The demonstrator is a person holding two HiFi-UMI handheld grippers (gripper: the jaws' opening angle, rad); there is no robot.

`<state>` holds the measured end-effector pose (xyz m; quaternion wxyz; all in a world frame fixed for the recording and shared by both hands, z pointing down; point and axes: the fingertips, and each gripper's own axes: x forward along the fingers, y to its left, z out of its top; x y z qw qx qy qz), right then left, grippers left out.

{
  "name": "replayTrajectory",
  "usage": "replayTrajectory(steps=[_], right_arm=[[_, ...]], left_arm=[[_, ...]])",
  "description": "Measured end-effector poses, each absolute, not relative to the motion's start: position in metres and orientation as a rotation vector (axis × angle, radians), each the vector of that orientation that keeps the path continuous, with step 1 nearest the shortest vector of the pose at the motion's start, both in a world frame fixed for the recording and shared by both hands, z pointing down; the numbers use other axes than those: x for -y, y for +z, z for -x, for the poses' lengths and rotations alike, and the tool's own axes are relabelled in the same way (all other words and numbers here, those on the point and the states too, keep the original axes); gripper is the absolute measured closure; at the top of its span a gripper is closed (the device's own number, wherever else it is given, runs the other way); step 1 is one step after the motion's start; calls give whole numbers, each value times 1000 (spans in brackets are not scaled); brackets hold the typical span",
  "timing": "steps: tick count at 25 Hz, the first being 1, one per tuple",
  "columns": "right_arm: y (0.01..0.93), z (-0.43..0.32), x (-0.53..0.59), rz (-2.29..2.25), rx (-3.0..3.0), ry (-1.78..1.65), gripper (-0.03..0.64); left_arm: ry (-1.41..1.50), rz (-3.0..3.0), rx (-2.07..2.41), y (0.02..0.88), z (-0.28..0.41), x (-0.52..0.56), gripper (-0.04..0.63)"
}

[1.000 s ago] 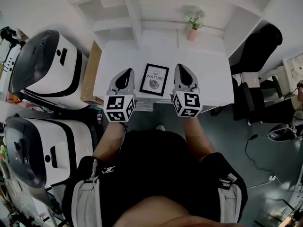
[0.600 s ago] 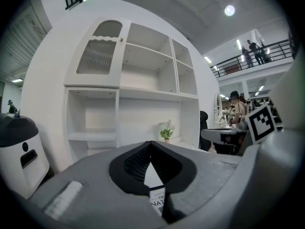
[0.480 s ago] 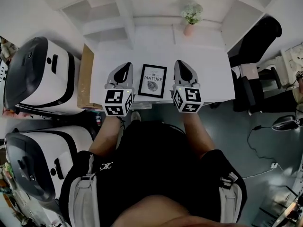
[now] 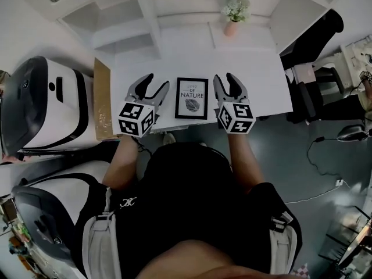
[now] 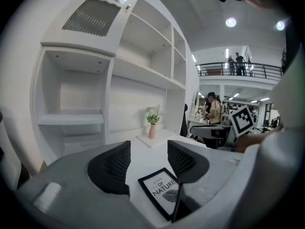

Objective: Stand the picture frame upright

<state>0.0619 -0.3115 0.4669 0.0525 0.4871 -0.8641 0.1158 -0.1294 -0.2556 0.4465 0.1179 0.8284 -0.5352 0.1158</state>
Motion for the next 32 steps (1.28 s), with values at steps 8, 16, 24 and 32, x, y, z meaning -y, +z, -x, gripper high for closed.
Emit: replayTrajectory(steps=[8,16,24,32], right_arm=[[545,-59,315,-1439,2385,541,445],[616,-51,305,-1443,2188,706,445],[676,-39,288,-1334,2033,811,446],[704,-43,291,-1322,1896,883,457]], left_arm=[[330,-2232,1321,520,183,266,345],[321,-2125,1098,585,191,258,345],[278,-2038,939,625,187,250,345],[303,-2022,892,647,184,249,345]])
